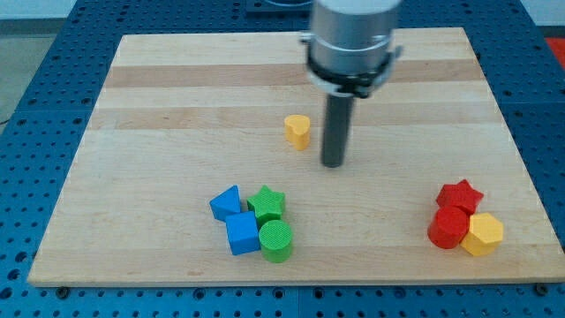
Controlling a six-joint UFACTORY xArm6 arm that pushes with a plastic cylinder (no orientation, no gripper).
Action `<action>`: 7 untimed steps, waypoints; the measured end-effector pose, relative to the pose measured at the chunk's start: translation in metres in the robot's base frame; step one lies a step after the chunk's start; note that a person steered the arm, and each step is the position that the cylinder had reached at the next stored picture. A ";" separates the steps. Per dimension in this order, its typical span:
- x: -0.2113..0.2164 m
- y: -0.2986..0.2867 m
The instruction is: Push the yellow heart towards center left
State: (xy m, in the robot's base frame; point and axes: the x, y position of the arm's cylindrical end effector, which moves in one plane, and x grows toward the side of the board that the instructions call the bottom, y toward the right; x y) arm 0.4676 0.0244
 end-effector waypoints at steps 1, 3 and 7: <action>-0.022 -0.023; -0.003 0.015; -0.056 -0.067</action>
State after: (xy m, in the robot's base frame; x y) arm 0.4116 -0.0422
